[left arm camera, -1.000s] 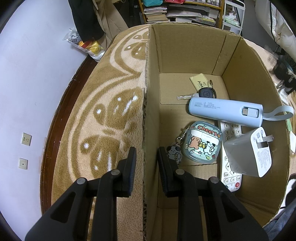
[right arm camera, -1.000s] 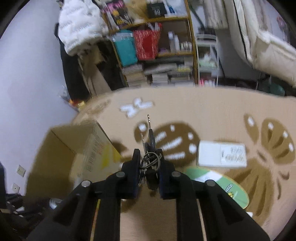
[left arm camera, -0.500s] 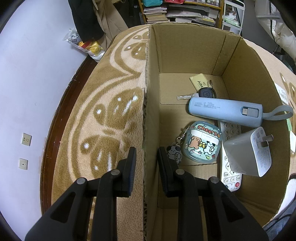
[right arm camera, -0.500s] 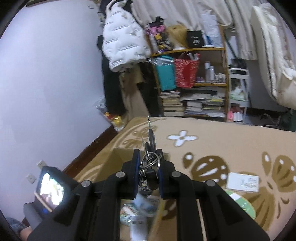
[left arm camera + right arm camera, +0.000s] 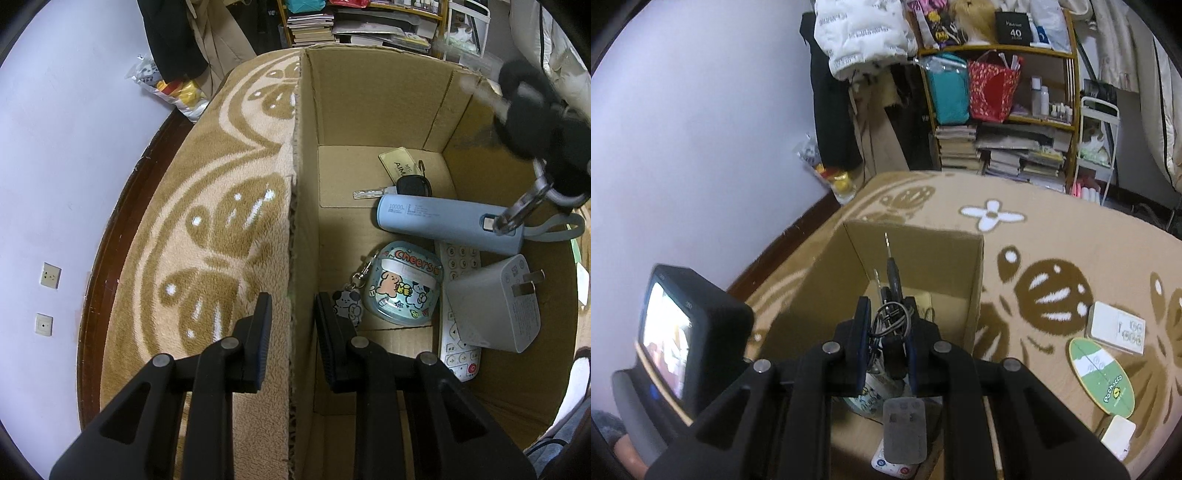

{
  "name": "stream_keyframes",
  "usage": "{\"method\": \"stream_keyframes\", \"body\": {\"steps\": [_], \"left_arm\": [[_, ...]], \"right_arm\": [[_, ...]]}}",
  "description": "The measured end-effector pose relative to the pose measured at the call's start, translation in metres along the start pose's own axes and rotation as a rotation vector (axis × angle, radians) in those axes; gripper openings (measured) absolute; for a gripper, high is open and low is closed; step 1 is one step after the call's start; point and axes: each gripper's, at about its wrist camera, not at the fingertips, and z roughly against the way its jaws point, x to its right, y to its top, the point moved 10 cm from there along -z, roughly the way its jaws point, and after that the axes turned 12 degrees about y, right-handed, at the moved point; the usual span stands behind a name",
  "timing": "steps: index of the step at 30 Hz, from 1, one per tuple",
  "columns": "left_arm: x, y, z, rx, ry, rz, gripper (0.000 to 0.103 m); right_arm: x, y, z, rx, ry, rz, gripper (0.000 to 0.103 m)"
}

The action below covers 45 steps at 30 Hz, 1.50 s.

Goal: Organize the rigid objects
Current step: 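Carry the key bundle into the box and open the right tool, then move the right tool to the white square adapter and grasp it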

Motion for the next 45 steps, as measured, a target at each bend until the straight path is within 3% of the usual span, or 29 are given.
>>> {"method": "stream_keyframes", "body": {"steps": [8, 17, 18, 22, 24, 26, 28, 32, 35, 40, 45], "left_arm": [[0.001, 0.000, 0.000, -0.002, 0.002, 0.003, 0.024], [0.001, 0.000, 0.000, 0.001, 0.003, 0.002, 0.023], [0.001, -0.001, 0.000, -0.001, 0.007, 0.001, 0.024], [0.001, -0.001, 0.002, 0.000, 0.007, -0.002, 0.024], [0.001, -0.001, 0.002, 0.001, 0.007, -0.004, 0.024], [0.001, -0.001, 0.002, 0.003, 0.004, -0.004, 0.024], [0.001, -0.002, 0.003, 0.004, 0.004, -0.005, 0.024], [0.001, -0.002, 0.004, 0.008, 0.009, -0.012, 0.024], [0.001, -0.002, 0.003, 0.010, 0.010, -0.016, 0.024], [0.000, -0.001, 0.002, 0.006, 0.008, -0.005, 0.026], [-0.001, -0.001, 0.002, 0.009, 0.017, -0.012, 0.026]], "right_arm": [[0.005, -0.016, -0.009, -0.059, -0.032, 0.003, 0.019], [0.005, -0.007, 0.013, -0.012, -0.062, 0.018, 0.025], [0.007, -0.005, 0.018, -0.003, -0.080, 0.022, 0.029], [0.021, -0.001, 0.037, 0.020, -0.165, 0.030, 0.061], [0.033, -0.001, 0.046, 0.023, -0.202, 0.010, 0.063], [0.048, -0.004, 0.053, 0.019, -0.226, -0.029, 0.072], [0.063, -0.007, 0.060, 0.024, -0.263, -0.054, 0.087], [0.093, -0.019, 0.074, 0.025, -0.348, -0.100, 0.092], [0.117, -0.030, 0.084, 0.034, -0.390, -0.174, 0.103], [0.156, -0.047, 0.101, 0.073, -0.463, -0.263, 0.103], [0.203, -0.075, 0.111, 0.051, -0.510, -0.397, 0.103]]}}
